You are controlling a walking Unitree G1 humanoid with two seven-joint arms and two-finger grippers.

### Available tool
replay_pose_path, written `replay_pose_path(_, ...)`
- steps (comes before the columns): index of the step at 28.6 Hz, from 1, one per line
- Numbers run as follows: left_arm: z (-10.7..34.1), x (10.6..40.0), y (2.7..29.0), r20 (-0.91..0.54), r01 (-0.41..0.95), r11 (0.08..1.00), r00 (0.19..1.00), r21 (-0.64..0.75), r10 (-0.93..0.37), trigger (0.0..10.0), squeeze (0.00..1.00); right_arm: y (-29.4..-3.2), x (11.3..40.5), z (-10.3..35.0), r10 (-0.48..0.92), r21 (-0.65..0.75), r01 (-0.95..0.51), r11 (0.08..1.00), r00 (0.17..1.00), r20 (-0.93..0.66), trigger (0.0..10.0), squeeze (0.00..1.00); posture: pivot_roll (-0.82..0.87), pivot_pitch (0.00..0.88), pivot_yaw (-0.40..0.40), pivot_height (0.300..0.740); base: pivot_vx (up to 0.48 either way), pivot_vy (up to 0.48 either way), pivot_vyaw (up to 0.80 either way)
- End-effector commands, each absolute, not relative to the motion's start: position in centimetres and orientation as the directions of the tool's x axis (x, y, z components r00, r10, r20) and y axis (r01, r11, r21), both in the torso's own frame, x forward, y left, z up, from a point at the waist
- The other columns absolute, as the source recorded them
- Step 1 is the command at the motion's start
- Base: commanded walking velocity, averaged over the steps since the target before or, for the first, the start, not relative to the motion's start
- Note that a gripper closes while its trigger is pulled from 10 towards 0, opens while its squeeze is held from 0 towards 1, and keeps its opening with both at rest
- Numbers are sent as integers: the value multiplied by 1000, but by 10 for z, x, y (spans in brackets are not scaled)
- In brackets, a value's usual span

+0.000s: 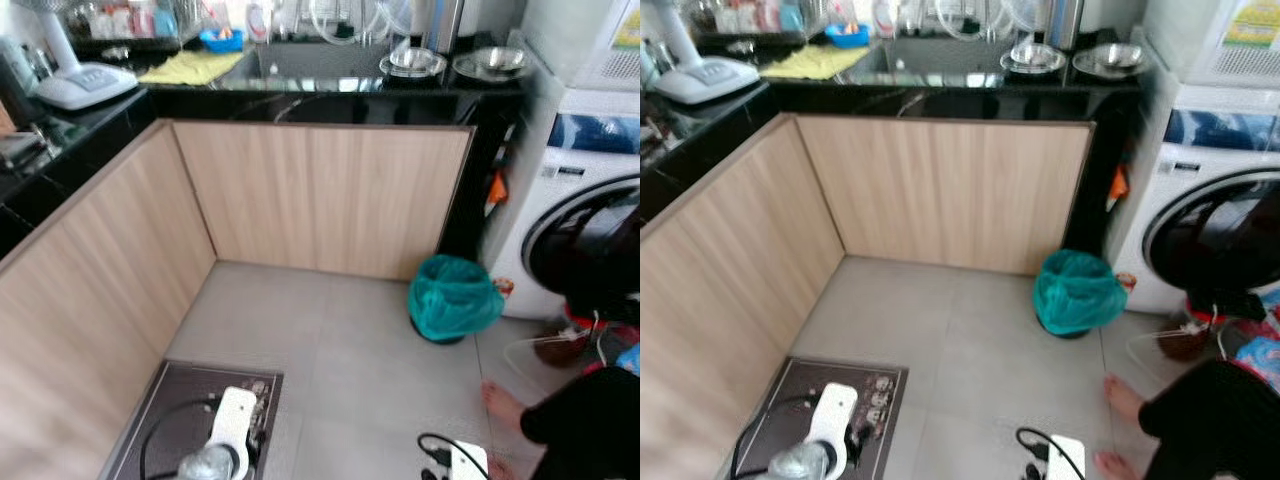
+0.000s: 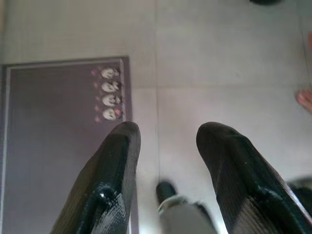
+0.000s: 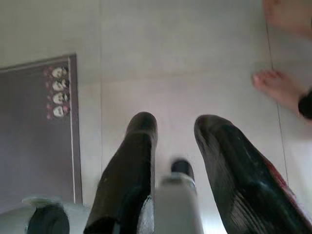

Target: Kitchen organization

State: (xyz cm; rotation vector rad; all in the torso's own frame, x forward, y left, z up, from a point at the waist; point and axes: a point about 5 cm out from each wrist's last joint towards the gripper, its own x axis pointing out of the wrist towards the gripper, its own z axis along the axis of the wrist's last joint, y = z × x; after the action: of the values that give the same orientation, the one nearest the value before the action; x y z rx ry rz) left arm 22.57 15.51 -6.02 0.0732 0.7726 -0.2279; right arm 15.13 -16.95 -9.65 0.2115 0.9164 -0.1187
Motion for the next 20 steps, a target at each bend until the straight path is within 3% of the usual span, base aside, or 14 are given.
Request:
replay_pose_path(1, -63, 221, 167, -722, 214, 977, 678, 10, -141, 10000, 0, -159, 154, -96, 21, 160, 175, 971, 609, -793, 10000, 0, 30, 0, 36, 740, 405, 0, 0)
replay_pose_path(17, -63, 220, 171, -725, 215, 976, 675, 18, -135, 10000, 0, -161, 153, -97, 15, 151, 174, 973, 607, -795, 10000, 0, -3, 0, 41, 740, 411, 0, 0)
replay_pose_path(20, -63, 220, 171, -727, 215, 976, 674, 18, -135, 10000, 0, -178, 157, -93, -5, 141, 187, 972, 618, -786, 10000, 0, -8, 0, 41, 740, 412, 0, 0)
